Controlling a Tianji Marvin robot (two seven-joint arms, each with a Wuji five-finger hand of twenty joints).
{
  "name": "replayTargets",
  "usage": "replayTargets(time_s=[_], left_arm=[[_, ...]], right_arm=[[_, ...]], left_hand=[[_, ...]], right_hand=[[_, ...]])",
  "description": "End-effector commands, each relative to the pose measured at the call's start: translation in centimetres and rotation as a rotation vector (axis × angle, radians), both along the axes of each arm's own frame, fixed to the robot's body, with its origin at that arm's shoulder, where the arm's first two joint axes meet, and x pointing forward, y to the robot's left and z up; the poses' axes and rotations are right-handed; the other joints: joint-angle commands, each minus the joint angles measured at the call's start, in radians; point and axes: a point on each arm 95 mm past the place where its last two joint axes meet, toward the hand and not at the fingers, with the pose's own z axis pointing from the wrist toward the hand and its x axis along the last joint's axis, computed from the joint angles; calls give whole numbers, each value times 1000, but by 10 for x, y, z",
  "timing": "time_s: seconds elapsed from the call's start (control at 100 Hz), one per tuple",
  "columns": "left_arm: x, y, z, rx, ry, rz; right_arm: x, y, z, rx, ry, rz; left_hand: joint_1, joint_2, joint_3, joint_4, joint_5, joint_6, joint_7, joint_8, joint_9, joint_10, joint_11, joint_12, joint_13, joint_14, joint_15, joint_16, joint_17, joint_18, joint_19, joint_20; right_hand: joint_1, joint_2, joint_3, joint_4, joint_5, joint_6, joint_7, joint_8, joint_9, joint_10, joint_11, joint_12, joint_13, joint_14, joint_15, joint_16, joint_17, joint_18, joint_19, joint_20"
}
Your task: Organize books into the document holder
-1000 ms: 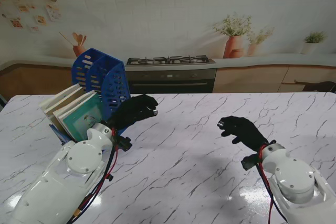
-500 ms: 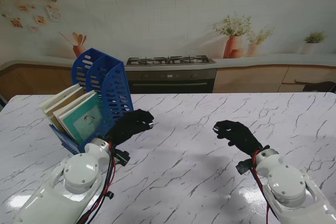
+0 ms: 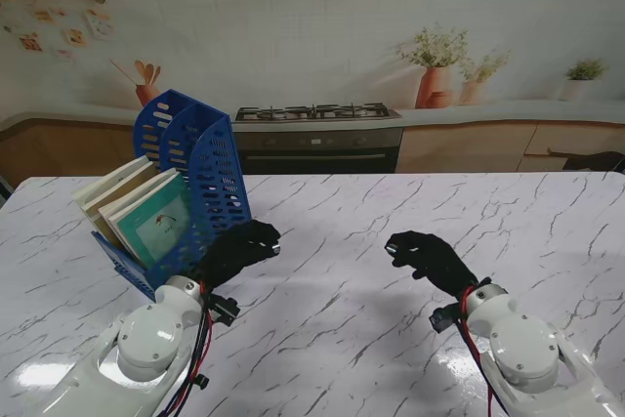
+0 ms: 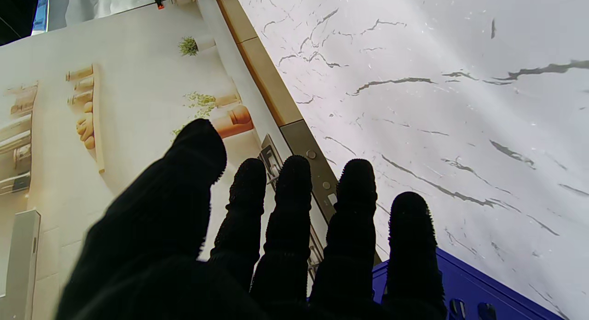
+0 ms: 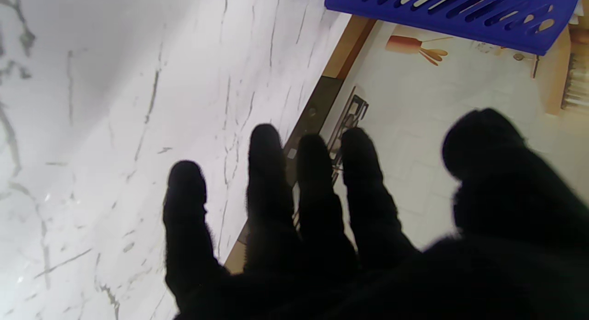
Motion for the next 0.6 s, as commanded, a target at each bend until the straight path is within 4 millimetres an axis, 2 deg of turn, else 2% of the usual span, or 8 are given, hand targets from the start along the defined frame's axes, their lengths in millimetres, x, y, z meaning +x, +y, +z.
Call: replayTargets(time_s=[0.0, 0.32, 0.47, 0.59], left_arm=[[-4, -1, -6, -3, -1, -16], [-6, 1, -15, -27, 35, 5], [-6, 0, -16, -25, 40, 4], [-7, 0, -16, -24, 44, 5]], right_arm=[[-2, 7, -2, 11, 2, 11], [3, 14, 0, 25, -5, 32], [3, 15, 1, 28, -1, 33], [4, 15, 1, 31, 3, 35]], left_hand=[[1, -21, 6, 5, -6, -50, 7, 10, 1, -30, 5, 9, -15, -15, 3, 17, -14, -25, 4, 3], [6, -20, 3, 5, -2, -55, 2, 3, -6, -28, 1, 11, -20, -10, 4, 20, -18, -29, 5, 2], [0, -9, -1, 6, -10, -51, -5, -2, -11, -25, -3, 10, -23, -11, 2, 20, -21, -32, 3, 1], [2, -11, -1, 8, -7, -54, -7, -4, -12, -24, -3, 9, -25, -9, 1, 20, -23, -31, 1, 0]], right_hand=[[-20, -11, 13, 35, 22, -51, -2, -7, 21, -24, 18, 18, 20, -23, 24, 16, 3, -89, 17, 6], [-22, 0, 19, 33, 6, -42, -9, -11, 7, -14, 24, 25, 13, -27, 46, 24, 7, -98, 27, 7], [-16, 8, 9, 33, 13, -33, -7, -11, 17, 10, 26, 22, 23, -19, 60, 28, 17, -97, 33, 8], [-9, 13, 0, 34, 10, -34, -8, -11, 15, 4, 22, 16, 17, -21, 54, 22, 14, -98, 29, 6]])
